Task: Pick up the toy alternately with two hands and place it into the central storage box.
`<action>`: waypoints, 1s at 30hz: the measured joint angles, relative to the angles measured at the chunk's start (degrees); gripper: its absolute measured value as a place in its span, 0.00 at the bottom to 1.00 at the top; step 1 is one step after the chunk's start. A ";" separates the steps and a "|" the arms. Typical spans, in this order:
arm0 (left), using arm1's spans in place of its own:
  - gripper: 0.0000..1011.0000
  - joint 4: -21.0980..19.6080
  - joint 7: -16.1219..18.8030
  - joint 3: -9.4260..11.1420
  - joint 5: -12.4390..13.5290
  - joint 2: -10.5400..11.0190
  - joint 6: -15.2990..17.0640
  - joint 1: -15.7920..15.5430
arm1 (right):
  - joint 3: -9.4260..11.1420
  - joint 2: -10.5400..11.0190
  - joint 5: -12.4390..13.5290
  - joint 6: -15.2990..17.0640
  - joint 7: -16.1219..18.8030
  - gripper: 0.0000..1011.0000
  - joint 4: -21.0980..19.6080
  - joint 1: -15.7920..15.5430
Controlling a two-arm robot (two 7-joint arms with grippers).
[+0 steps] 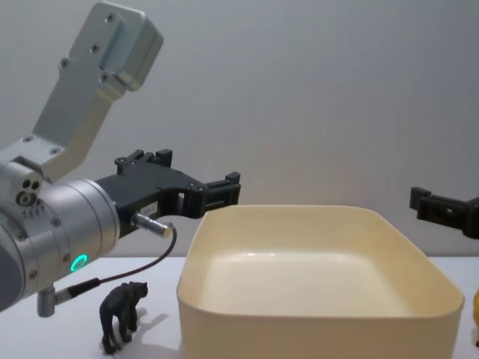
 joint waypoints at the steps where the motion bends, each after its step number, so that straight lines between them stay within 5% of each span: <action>1: 0.99 0.00 0.00 0.00 0.00 0.00 0.00 0.00 | 0.00 0.00 0.00 0.00 0.00 0.99 0.00 0.00; 30: 0.99 0.00 0.00 0.00 0.00 0.00 0.00 0.00 | 0.00 0.00 0.00 0.00 0.00 0.99 0.00 0.00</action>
